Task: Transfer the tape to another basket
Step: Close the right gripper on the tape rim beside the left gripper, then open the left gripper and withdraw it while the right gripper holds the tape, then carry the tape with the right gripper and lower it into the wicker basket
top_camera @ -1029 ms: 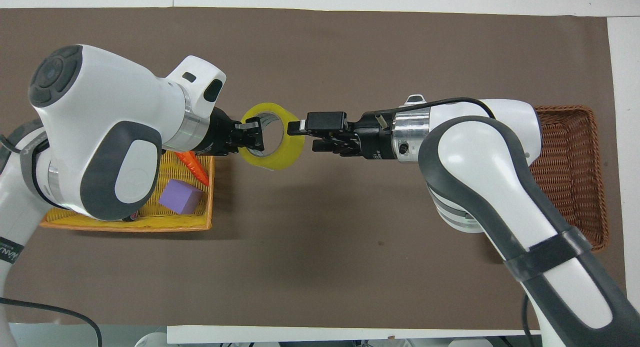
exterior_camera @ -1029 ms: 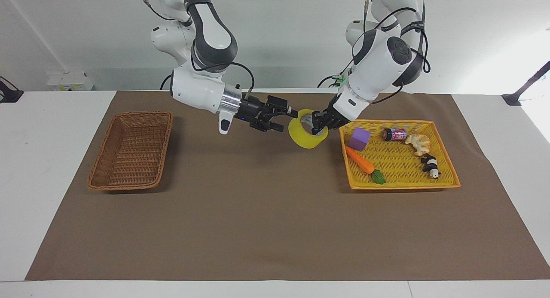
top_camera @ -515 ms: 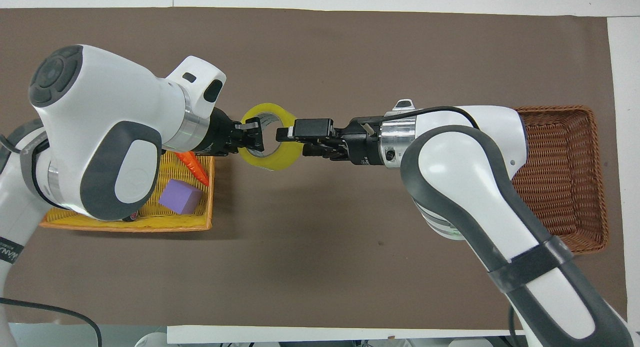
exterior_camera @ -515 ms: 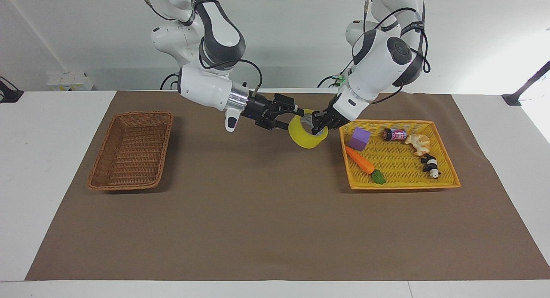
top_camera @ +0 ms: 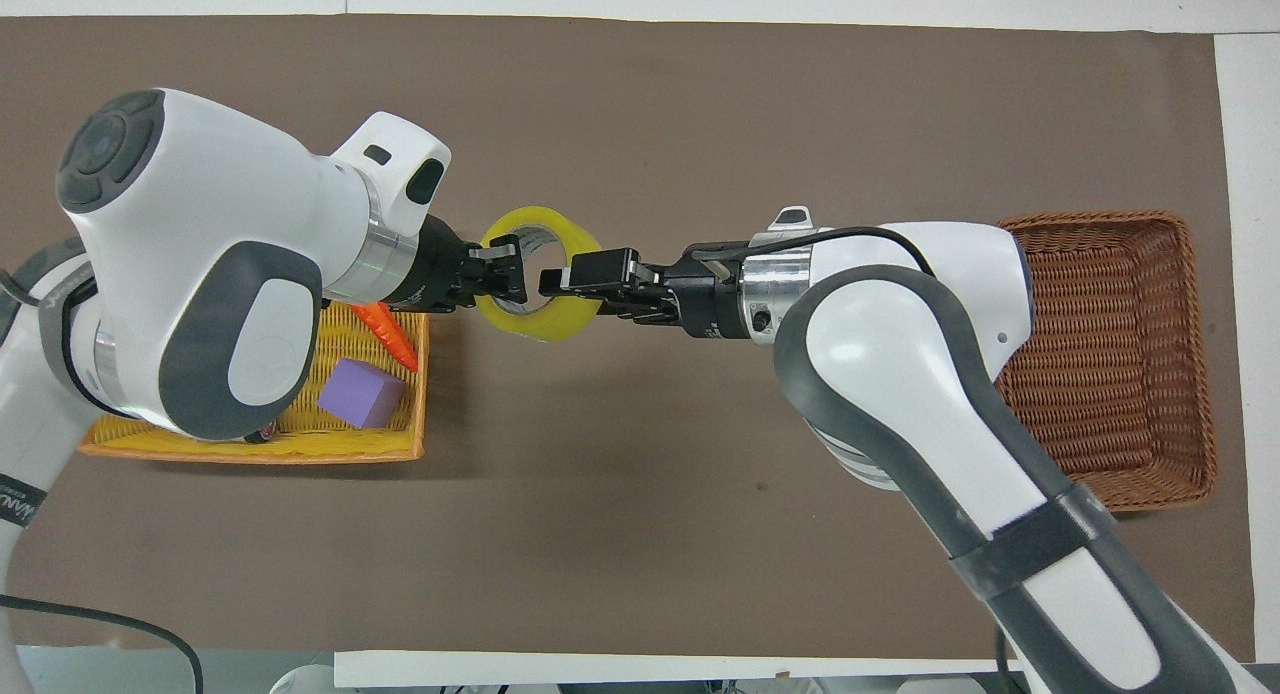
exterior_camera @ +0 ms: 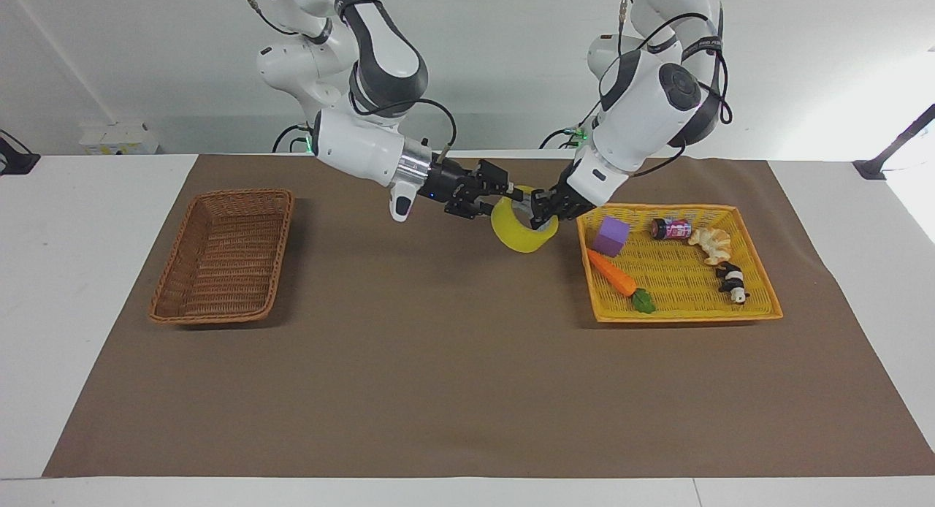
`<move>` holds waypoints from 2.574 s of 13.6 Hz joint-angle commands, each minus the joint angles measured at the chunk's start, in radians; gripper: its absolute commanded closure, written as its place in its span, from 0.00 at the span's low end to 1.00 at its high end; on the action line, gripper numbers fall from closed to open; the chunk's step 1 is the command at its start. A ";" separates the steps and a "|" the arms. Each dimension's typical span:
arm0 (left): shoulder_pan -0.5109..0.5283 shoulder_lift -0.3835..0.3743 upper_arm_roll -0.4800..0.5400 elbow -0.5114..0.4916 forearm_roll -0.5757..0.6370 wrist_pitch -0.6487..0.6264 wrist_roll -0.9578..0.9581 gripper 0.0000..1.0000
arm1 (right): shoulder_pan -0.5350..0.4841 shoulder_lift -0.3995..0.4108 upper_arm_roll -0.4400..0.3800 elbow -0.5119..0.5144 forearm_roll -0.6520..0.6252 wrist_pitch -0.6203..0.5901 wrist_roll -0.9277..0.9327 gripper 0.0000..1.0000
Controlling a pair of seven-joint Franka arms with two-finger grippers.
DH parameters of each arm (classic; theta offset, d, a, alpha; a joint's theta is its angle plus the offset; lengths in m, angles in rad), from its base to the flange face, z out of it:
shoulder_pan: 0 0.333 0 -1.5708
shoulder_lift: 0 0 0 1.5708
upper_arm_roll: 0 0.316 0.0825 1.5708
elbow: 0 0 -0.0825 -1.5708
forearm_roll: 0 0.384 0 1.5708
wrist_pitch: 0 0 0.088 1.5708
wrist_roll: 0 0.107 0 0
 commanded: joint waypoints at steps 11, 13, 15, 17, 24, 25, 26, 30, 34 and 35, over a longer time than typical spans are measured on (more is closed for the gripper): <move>0.014 -0.038 0.002 0.040 0.158 -0.057 -0.084 0.00 | -0.035 -0.005 0.000 -0.003 0.018 -0.009 -0.001 1.00; 0.089 -0.055 0.012 0.112 0.167 -0.173 -0.069 0.00 | -0.110 -0.011 -0.001 -0.003 0.004 -0.093 -0.016 1.00; 0.167 -0.056 0.014 0.184 0.207 -0.290 -0.026 0.00 | -0.211 -0.017 -0.003 -0.008 -0.019 -0.204 -0.069 1.00; 0.250 -0.086 0.014 0.183 0.283 -0.347 0.073 0.00 | -0.347 -0.025 -0.002 -0.014 -0.107 -0.349 -0.099 1.00; 0.552 -0.101 0.014 0.160 0.333 -0.405 0.390 0.00 | -0.863 -0.040 -0.005 -0.003 -0.464 -0.851 -0.326 1.00; 0.557 -0.106 0.014 0.155 0.331 -0.405 0.385 0.00 | -0.930 -0.038 -0.005 0.003 -0.532 -0.881 -0.362 1.00; 0.555 -0.106 0.014 0.155 0.333 -0.398 0.385 0.00 | -0.989 -0.025 -0.005 0.017 -0.587 -0.908 -0.407 1.00; 0.575 -0.104 0.012 0.154 0.333 -0.382 0.383 0.00 | -1.121 0.095 -0.005 0.078 -0.733 -0.961 -0.620 1.00; 0.572 -0.106 0.012 0.146 0.389 -0.355 0.391 0.00 | -1.154 0.178 -0.005 0.110 -0.796 -0.923 -0.717 1.00; 0.558 -0.104 0.005 0.149 0.440 -0.356 0.391 0.00 | -1.152 0.190 -0.005 0.110 -0.795 -0.915 -0.719 1.00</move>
